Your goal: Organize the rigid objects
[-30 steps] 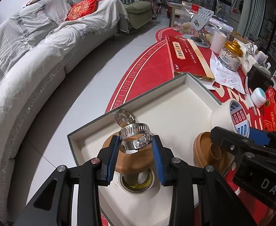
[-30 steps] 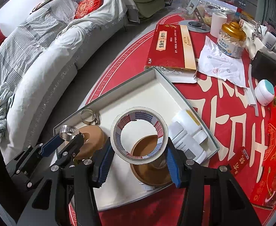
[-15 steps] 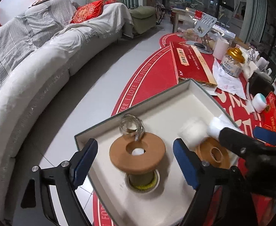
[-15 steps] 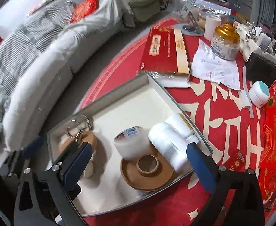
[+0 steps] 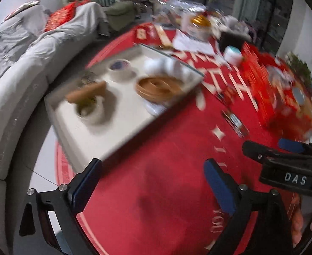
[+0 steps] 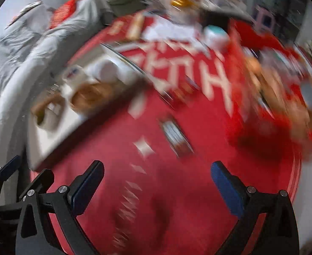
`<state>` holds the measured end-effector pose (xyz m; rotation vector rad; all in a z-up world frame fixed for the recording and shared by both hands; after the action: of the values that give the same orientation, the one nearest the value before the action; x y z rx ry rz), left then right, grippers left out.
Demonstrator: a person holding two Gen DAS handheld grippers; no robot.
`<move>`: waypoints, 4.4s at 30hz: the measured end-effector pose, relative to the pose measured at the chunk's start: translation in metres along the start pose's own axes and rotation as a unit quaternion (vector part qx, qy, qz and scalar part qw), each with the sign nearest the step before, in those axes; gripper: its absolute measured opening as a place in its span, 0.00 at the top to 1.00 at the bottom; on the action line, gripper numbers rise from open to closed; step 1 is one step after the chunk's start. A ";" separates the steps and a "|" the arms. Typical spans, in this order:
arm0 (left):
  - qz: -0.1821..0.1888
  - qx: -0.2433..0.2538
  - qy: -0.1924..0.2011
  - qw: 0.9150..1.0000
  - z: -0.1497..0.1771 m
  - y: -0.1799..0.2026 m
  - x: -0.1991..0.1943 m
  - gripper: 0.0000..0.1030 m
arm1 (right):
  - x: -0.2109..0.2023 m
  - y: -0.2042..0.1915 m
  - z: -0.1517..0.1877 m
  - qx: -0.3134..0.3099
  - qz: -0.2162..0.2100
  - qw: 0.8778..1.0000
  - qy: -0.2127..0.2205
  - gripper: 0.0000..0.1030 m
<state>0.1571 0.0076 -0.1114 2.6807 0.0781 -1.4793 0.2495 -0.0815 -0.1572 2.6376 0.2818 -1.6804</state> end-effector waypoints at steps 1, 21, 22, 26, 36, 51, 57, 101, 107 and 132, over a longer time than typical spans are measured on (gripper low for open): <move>-0.004 0.002 -0.001 1.000 0.003 0.007 0.002 0.05 | 0.001 0.008 0.007 0.009 0.002 1.000 -0.004 0.02; -0.035 -0.012 -0.044 0.998 0.037 0.003 0.021 0.03 | 0.014 0.030 0.020 0.000 0.002 1.000 -0.008 0.02; -0.035 -0.012 -0.044 0.998 0.038 0.001 0.020 0.03 | 0.015 0.023 0.015 -0.014 -0.002 1.000 -0.008 0.02; -0.032 -0.019 -0.048 0.998 0.038 -0.008 0.018 0.02 | 0.027 -0.005 -0.016 -0.073 0.001 0.997 -0.002 0.02; -0.027 -0.042 -0.050 0.997 0.037 -0.029 0.015 0.02 | 0.074 -0.012 -0.033 -0.064 0.019 0.996 -0.054 0.59; -0.026 -0.077 -0.068 0.994 0.055 -0.054 0.019 0.02 | 0.059 -0.025 -0.061 -0.121 0.025 0.992 0.019 0.10; -0.011 -0.077 -0.077 0.994 0.053 -0.045 0.027 0.02 | 0.096 -0.010 -0.089 -0.140 0.070 0.988 -0.013 0.10; -0.021 -0.074 -0.135 0.988 0.018 0.033 0.078 0.01 | 0.021 0.017 0.072 -0.117 0.012 0.993 -0.029 0.16; -0.020 -0.049 -0.125 0.991 0.021 0.040 0.080 0.02 | 0.040 0.000 0.074 -0.133 0.010 0.990 -0.050 0.25; -0.013 0.029 -0.085 0.996 0.077 0.004 0.020 0.36 | -0.027 0.045 0.144 -0.046 0.014 0.996 -0.074 0.54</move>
<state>0.1035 -0.0037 -0.1693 2.5935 0.0597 -1.7368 0.1156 -0.1442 -0.1986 2.4255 0.3104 -1.7977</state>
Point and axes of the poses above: each gripper's, at about its wrist camera, not at the fingertips, and x roughly the way its jaws point, y to its right, z to its underside, the point moved 8 cm from there along x, roughly the way its jaws point, and after that the axes turned 2 degrees about z, right-handed, at the moved point
